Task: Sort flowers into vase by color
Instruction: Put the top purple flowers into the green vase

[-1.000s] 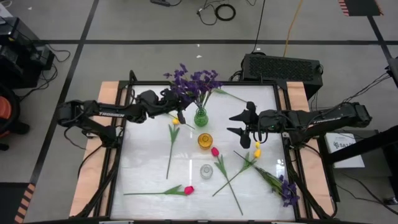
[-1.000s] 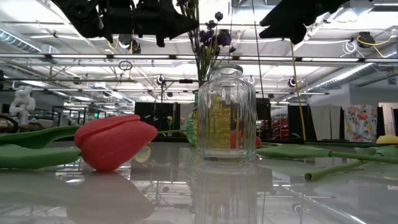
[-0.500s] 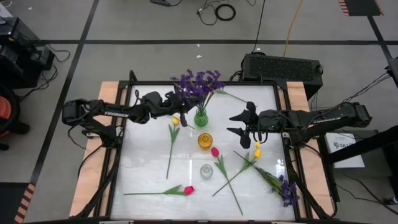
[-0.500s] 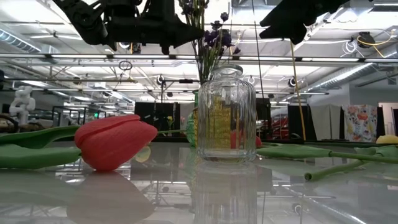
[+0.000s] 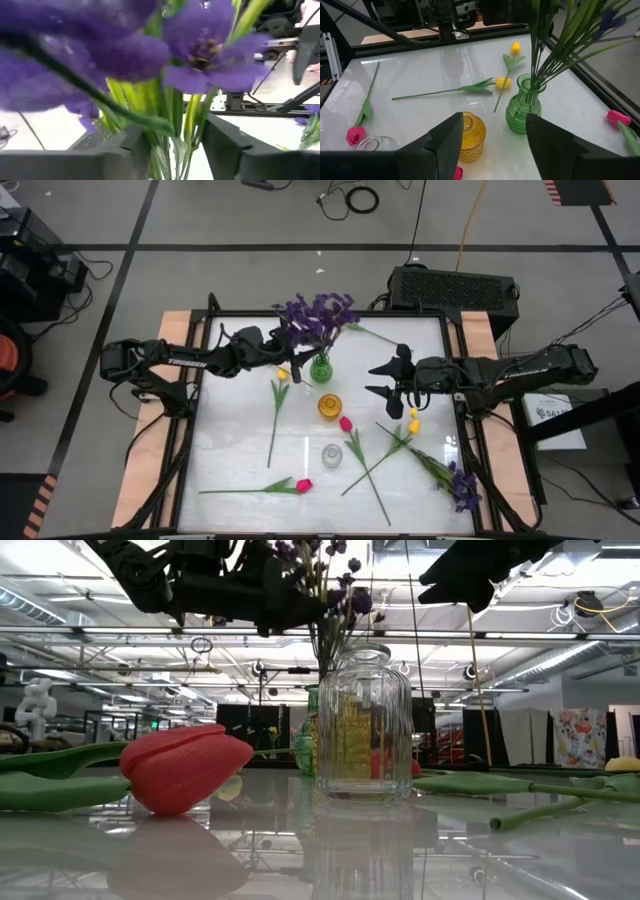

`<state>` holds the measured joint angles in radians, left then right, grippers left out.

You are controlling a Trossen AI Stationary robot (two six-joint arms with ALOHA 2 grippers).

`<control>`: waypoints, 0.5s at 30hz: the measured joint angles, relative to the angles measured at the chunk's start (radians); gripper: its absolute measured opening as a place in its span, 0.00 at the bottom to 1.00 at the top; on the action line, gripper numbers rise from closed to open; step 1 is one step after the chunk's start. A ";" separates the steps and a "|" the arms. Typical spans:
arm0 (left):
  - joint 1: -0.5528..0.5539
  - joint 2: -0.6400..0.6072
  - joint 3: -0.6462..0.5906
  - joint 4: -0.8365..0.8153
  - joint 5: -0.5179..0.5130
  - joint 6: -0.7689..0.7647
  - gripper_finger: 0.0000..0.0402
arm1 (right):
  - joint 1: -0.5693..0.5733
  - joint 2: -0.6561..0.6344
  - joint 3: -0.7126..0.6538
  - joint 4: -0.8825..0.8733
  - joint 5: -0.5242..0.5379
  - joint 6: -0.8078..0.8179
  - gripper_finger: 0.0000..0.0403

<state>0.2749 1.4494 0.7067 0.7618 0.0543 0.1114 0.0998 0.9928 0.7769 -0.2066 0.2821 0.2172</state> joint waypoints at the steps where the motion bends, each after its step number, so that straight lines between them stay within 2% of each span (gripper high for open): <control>1: 0.000 -0.003 0.000 -0.010 -0.011 0.001 0.46 | 0.000 0.000 0.000 0.000 0.000 0.003 0.52; 6: 0.000 -0.037 0.000 -0.151 -0.079 0.030 0.54 | 0.000 0.000 0.000 -0.008 0.000 0.007 0.52; 15: 0.000 -0.126 0.000 -0.354 -0.089 0.053 0.64 | 0.000 0.000 0.000 -0.008 0.000 0.007 0.52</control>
<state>0.2749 1.3238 0.7067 0.4081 -0.0347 0.1642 0.1001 0.9928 0.7773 -0.2150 0.2821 0.2237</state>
